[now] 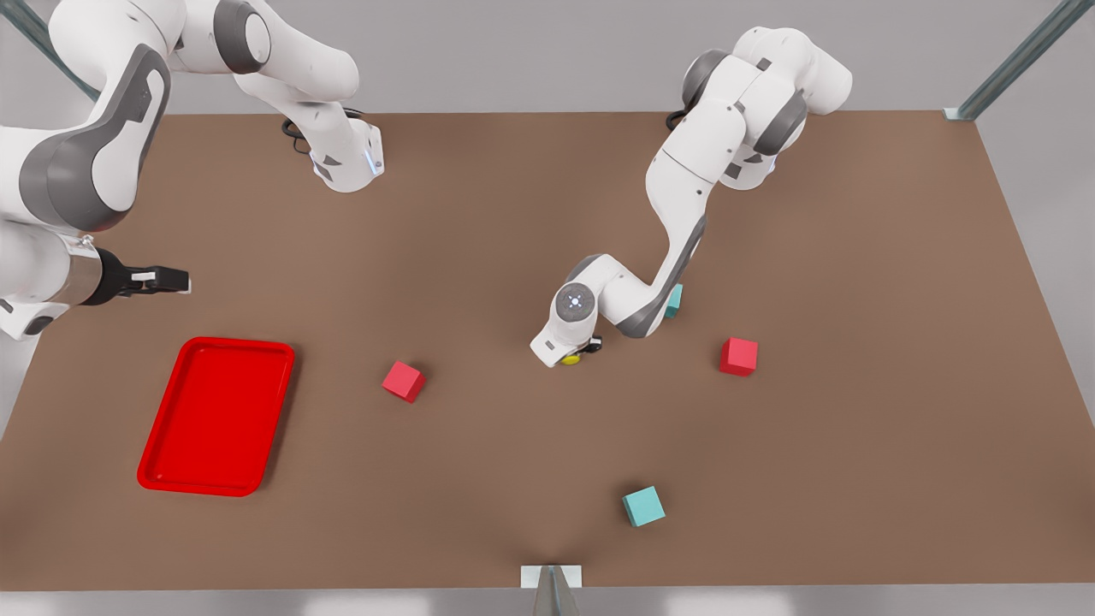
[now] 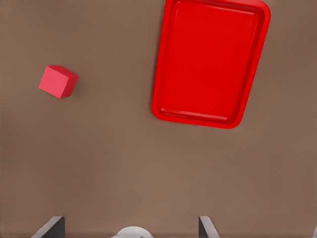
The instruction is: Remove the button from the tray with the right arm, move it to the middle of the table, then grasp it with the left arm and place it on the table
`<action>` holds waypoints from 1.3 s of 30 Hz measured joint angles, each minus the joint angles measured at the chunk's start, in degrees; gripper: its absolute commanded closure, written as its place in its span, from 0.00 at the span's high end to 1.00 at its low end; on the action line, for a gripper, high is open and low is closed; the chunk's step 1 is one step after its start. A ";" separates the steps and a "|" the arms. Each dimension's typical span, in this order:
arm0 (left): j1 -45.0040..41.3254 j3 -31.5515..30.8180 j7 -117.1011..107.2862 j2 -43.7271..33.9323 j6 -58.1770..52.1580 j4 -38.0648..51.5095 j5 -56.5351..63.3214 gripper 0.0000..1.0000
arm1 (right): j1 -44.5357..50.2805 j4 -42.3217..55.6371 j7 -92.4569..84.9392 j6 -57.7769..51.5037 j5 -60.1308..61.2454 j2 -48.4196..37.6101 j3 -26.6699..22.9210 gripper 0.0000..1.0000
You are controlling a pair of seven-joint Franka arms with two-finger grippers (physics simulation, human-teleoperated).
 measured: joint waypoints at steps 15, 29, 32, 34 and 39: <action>-2.16 7.22 0.10 -1.28 -6.74 6.17 1.06 0.47 | 0.15 -0.07 -0.81 -0.04 0.15 0.06 0.11 1.00; -9.05 18.75 -36.93 0.03 -34.61 12.02 35.81 0.46 | 0.21 -0.13 -1.14 -0.07 0.18 0.06 0.10 1.00; -9.13 18.65 -48.54 3.60 -37.87 14.29 44.54 0.46 | 0.46 -0.12 -1.17 -0.23 0.09 0.06 0.13 1.00; -9.15 18.55 -55.67 6.04 -38.79 15.74 48.76 0.46 | 0.32 -0.12 -1.20 -0.35 0.06 0.06 0.11 1.00; -8.45 18.57 -71.54 9.86 -36.76 16.30 54.30 0.46 | 0.02 -0.06 -1.24 -0.53 -0.04 0.12 0.10 1.00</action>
